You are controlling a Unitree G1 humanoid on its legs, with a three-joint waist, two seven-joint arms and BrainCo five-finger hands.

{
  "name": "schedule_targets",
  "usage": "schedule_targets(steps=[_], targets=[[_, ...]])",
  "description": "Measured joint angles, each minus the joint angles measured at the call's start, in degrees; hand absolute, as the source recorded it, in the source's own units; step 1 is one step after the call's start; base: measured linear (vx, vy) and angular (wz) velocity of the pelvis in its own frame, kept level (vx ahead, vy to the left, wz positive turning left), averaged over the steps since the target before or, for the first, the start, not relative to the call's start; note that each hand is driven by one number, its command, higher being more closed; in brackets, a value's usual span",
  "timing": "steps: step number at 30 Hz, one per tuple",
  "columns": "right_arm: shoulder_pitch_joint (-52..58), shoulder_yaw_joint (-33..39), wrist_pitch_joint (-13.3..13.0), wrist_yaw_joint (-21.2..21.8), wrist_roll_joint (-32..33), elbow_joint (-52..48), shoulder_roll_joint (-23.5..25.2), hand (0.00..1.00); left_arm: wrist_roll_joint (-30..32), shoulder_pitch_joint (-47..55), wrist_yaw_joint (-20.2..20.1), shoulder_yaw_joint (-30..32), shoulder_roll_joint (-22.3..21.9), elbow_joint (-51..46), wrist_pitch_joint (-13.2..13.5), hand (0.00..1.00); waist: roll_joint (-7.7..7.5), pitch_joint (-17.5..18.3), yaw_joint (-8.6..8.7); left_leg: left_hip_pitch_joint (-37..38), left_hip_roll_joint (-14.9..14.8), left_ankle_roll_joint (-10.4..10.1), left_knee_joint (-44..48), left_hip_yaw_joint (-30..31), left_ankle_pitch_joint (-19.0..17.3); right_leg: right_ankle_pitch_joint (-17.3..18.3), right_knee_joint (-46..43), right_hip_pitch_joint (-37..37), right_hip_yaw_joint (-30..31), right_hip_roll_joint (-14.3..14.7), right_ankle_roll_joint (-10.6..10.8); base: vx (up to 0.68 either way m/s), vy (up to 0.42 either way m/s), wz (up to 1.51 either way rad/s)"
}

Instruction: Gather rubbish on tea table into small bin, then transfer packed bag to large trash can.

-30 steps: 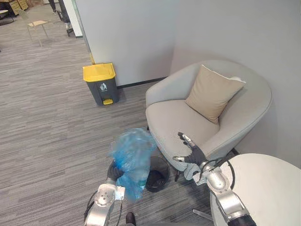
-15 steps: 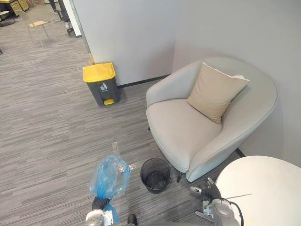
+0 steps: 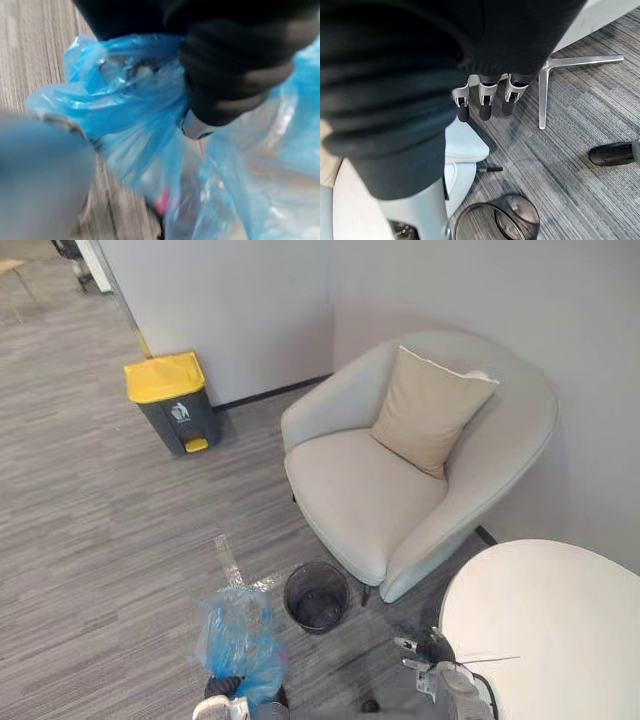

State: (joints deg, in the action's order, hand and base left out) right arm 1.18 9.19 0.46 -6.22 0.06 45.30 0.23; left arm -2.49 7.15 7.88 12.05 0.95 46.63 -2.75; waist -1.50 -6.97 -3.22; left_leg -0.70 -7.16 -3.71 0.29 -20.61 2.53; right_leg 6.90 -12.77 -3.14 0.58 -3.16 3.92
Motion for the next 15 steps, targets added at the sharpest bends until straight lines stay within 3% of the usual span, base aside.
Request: schedule_targets(steps=[2, 4, 5, 6, 9, 11, 12, 14, 15], targets=[[0.27, -0.76, 0.04, -0.40, 0.01, -0.06, 0.36, 0.00, -0.01, -0.35, 0.93, 0.23, -0.88, -1.10, 0.37, 1.00, 0.01, -0.37, -0.09, -2.37, -0.23, 1.20, 4.68, 1.13, -1.54, 5.50, -14.20, -2.03, -2.62, -2.41, 1.51, -0.04, -0.015, 0.45], [0.55, -1.40, -0.05, -0.42, 0.00, -0.05, 0.40, 0.00, -0.06, -0.14, 0.97, -0.04, -0.93, -1.41, 0.55, 1.00, -0.53, 0.05, -0.19, -3.74, 0.30, 1.54, 7.92, 3.27, -2.58, 8.01, -22.24, -1.47, -2.30, -3.47, 2.91, -0.12, -0.131, 0.65], [-1.48, -1.36, -0.36, -1.26, 0.00, 0.57, -0.62, 0.00, -0.06, 0.07, 1.08, -0.16, -2.05, -2.11, 0.74, 1.00, 0.72, 1.52, -3.28, -9.61, -0.06, 0.46, 9.75, 6.16, -0.49, 11.03, -10.43, 0.50, -2.44, -1.01, 0.03, -0.28, -0.225, 0.80], [-2.02, -1.35, -0.32, -1.50, 0.01, 0.63, -1.00, 0.00, -0.08, -0.46, 1.12, -0.59, -2.28, -1.60, 0.64, 1.00, 2.23, 0.96, -2.75, -11.67, -0.26, 0.23, 9.43, 7.93, 1.18, 10.94, -7.67, 0.87, -3.76, -0.55, -1.92, -0.45, -0.185, 0.76], [-0.47, -1.12, 0.05, -1.66, 0.00, 0.91, -0.66, 0.00, -0.10, -0.53, 1.34, -0.76, -2.75, -1.57, 0.65, 1.00, 3.21, 0.58, -2.44, -10.53, 0.36, 0.07, 3.95, 10.91, 4.21, 10.64, -7.02, 1.03, -6.72, 0.11, -2.45, -0.25, -0.062, 0.55], [-0.53, -1.43, -0.16, -1.80, 0.08, 0.39, -0.30, 0.00, 0.01, 0.38, 1.95, -1.98, -2.85, -1.85, 0.66, 1.00, 3.83, 0.99, -1.94, -11.85, -1.13, -0.59, 2.41, 12.10, 6.16, 9.17, -7.33, -0.19, -8.87, 1.35, -3.38, -0.16, -0.057, 0.40], [-0.70, -1.05, -0.16, -2.21, 0.08, 0.34, 0.21, 0.00, 0.17, 0.09, 1.90, -1.90, -2.56, -1.86, 0.52, 1.00, 3.42, 1.03, -1.83, -12.63, -1.02, -1.52, 1.49, 11.97, 4.67, 7.06, -3.89, 0.35, -11.61, 0.61, -4.35, -0.12, 0.050, 0.55], [-0.93, 0.09, -0.04, -3.00, 0.09, 0.34, 0.99, 0.00, 0.17, -1.67, 1.95, -1.88, -1.78, -2.36, 0.57, 1.00, 1.46, -0.56, -1.76, -15.30, -0.53, 1.28, 14.09, 10.51, 1.78, 6.10, -4.25, 0.02, -13.28, -1.99, -4.47, -0.12, 0.056, 0.56], [-0.64, 0.07, -0.04, -3.21, 0.08, 0.31, 0.76, 0.00, 0.16, -1.70, 1.99, -1.89, -1.79, -2.35, 0.54, 1.00, 1.15, -0.70, -1.59, -15.09, -0.61, 1.58, 20.07, 9.79, -1.44, 5.97, -4.63, 0.08, -14.30, -3.05, -4.34, -0.15, 0.050, 0.67]])
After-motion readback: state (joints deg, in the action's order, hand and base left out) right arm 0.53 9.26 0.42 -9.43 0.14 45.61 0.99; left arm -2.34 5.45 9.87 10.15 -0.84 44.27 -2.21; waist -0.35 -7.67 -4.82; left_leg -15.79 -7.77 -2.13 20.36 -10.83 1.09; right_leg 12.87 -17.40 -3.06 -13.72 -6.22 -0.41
